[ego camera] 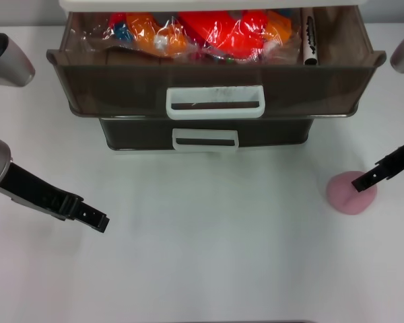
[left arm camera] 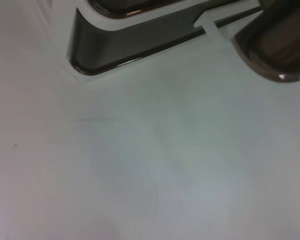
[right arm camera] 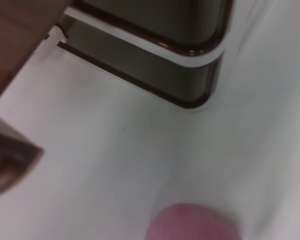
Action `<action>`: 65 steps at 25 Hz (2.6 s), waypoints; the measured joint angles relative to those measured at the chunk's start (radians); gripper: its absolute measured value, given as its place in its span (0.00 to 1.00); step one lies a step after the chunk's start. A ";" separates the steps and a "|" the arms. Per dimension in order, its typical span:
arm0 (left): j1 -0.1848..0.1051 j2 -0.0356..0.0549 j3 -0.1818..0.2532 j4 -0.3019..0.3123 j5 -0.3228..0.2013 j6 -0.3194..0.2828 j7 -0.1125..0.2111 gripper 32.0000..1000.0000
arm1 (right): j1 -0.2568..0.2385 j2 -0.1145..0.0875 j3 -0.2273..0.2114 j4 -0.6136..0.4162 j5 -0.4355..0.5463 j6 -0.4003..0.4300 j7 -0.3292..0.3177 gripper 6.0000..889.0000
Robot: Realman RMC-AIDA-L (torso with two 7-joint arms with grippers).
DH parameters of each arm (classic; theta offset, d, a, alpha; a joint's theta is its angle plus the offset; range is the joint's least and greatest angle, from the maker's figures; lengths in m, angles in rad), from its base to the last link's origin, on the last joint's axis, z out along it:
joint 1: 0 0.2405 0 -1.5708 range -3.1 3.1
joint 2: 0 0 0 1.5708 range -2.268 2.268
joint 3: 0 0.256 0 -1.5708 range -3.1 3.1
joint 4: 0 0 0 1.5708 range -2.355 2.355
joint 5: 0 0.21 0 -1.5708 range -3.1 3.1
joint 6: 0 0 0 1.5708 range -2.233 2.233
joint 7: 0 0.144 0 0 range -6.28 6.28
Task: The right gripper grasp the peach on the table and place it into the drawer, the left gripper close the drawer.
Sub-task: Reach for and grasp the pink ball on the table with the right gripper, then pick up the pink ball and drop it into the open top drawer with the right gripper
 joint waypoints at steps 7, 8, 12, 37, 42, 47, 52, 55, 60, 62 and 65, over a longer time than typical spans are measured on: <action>0.000 -0.0006 0.000 -0.001 0.000 -0.001 0.001 0.85 | 0.014 0.003 -0.002 0.046 0.000 -0.038 -0.008 0.97; -0.001 -0.0006 0.000 -0.002 0.000 -0.001 0.001 0.85 | 0.015 0.004 -0.002 0.051 0.000 -0.040 -0.011 0.97; -0.002 -0.0006 0.000 -0.002 0.000 -0.001 0.001 0.85 | 0.029 0.007 -0.002 0.089 0.002 -0.063 -0.023 0.96; 0.005 -0.0001 0.000 -0.002 -0.002 -0.002 0.001 0.84 | 0.045 0.036 -0.004 0.119 0.002 -0.075 -0.102 0.33; 0.005 0.0005 0.000 -0.002 -0.002 -0.002 0.001 0.84 | 0.030 0.042 -0.005 0.049 0.002 -0.019 -0.103 0.21; 0.004 0.0010 0.000 -0.002 -0.002 -0.002 0.001 0.84 | 0.012 0.042 0.001 -0.006 0.002 0.023 -0.103 0.05; 0.005 0.0012 0.000 -0.002 -0.002 -0.002 0.001 0.84 | -0.023 0.041 0.005 -0.094 0.002 0.080 -0.102 0.04; 0.007 0.0023 0.000 -0.002 -0.002 -0.002 0.001 0.84 | -0.042 0.039 0.009 -0.159 0.002 0.116 -0.094 0.04; 0.007 0.0025 0.000 -0.002 -0.002 0.002 0.001 0.84 | -0.057 0.033 0.039 -0.241 0.000 0.170 -0.089 0.04; 0.007 0.0025 0.000 -0.002 -0.002 0.002 0.001 0.84 | -0.061 0.029 0.060 -0.270 -0.001 0.196 -0.089 0.04; 0.008 0.0025 0.000 -0.002 -0.002 0.003 0.001 0.84 | -0.065 0.019 0.092 -0.313 -0.001 0.246 -0.095 0.05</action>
